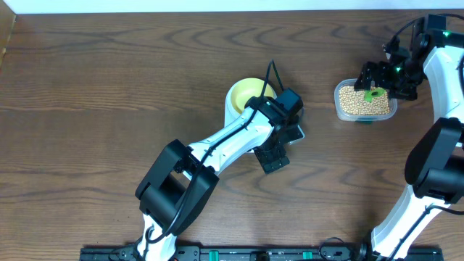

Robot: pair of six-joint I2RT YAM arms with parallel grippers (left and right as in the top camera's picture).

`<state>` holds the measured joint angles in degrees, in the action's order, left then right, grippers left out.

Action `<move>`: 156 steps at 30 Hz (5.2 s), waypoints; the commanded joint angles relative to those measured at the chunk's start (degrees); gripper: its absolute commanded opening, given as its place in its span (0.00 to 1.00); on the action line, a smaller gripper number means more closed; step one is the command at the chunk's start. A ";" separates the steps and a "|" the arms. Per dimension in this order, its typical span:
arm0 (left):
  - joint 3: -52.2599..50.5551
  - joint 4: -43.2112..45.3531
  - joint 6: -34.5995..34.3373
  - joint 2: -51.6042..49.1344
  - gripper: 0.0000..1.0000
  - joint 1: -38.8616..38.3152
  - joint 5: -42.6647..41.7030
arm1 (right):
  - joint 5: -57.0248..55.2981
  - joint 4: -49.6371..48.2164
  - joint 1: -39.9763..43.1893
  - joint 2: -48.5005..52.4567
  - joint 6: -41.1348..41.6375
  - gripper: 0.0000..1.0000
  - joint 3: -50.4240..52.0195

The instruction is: Scoop item into bowl and weigh 50g on scale

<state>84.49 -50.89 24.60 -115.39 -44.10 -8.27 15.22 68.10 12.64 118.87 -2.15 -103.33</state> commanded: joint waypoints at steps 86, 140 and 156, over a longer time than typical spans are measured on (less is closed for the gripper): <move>4.04 -4.11 1.29 -5.73 0.98 0.74 -1.16 | 0.15 0.04 0.02 0.28 -0.28 0.99 -0.96; 5.79 -5.90 1.29 -9.05 0.98 1.33 -1.18 | 0.15 0.04 0.02 0.28 -0.28 0.99 -0.96; 5.81 -5.64 1.22 -9.09 0.98 2.82 -1.62 | 0.15 0.04 0.02 0.28 -0.28 0.99 -0.96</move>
<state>90.48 -56.90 25.34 -121.45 -42.52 -9.43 15.22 68.12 12.64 118.87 -2.15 -103.33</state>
